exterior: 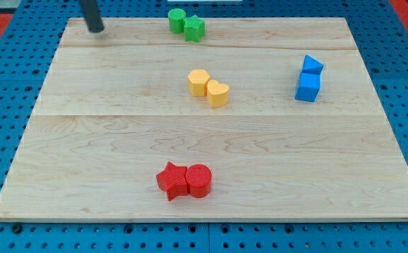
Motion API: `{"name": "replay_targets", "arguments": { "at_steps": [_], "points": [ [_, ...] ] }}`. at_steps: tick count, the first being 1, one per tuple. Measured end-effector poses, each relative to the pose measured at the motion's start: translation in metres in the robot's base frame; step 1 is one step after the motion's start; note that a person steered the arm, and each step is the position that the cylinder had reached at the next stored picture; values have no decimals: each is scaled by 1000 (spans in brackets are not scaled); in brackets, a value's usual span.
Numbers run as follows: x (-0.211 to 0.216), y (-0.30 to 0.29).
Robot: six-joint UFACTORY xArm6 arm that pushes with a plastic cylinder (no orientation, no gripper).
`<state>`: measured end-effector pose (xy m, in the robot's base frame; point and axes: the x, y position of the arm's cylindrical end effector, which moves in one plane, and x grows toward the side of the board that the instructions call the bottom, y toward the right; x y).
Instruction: Push green star diagonally top left to the blue triangle
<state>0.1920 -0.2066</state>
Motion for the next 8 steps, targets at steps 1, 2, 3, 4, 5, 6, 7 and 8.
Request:
{"name": "replay_targets", "arguments": {
  "at_steps": [1,2,3,4,5,6,7,8],
  "points": [
    [-1,11],
    [0,80],
    [0,197],
    [3,239],
    [37,256],
    [37,243],
    [105,219],
    [106,108]
  ]
}}
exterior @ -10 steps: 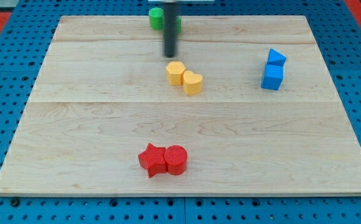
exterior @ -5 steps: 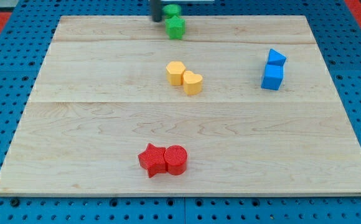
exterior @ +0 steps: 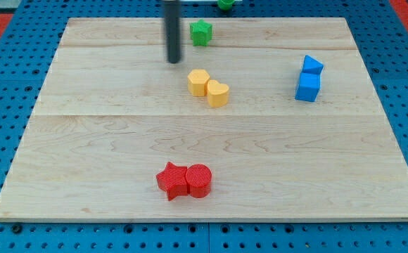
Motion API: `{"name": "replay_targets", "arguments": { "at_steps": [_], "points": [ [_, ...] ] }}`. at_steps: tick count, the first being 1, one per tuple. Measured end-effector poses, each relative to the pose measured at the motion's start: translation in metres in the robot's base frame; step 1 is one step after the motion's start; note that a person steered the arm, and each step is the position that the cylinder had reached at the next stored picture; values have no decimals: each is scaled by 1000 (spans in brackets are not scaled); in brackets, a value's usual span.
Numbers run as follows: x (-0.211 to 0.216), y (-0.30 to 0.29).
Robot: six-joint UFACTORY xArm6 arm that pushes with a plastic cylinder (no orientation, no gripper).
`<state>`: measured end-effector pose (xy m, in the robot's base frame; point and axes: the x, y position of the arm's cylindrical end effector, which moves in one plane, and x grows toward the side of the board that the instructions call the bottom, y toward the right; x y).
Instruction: Push green star diagonally top left to the blue triangle
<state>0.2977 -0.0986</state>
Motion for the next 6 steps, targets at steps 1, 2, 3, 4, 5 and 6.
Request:
{"name": "replay_targets", "arguments": {
  "at_steps": [1,2,3,4,5,6],
  "points": [
    [-66,5],
    [-68,92],
    [-29,171],
    [-14,219],
    [-39,179],
    [-66,176]
  ]
}}
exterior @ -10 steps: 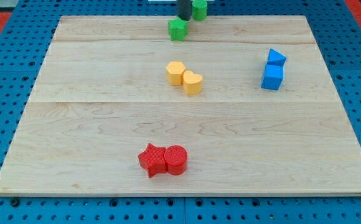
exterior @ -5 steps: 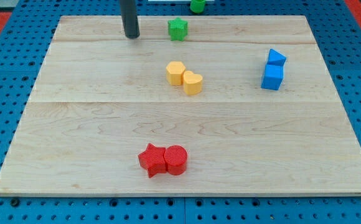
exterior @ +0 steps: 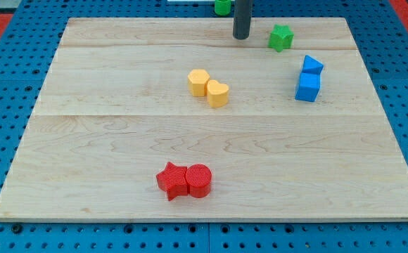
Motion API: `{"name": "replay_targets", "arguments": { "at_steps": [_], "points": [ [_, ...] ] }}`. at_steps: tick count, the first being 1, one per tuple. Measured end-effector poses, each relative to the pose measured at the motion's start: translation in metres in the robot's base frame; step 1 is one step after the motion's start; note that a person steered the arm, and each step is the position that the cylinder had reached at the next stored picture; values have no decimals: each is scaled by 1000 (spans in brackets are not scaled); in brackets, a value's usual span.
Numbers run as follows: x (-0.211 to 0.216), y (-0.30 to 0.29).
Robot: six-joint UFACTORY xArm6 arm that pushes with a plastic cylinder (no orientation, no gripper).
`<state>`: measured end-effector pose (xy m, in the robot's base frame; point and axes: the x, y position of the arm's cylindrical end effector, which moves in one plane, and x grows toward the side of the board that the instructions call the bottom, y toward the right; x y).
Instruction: Push green star diagonally top left to the blue triangle
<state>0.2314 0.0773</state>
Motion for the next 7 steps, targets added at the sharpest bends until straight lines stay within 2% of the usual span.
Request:
{"name": "replay_targets", "arguments": {
  "at_steps": [1,4,5,6,7],
  "points": [
    [-7,59],
    [24,85],
    [6,40],
    [20,-45],
    [73,-101]
  ]
}}
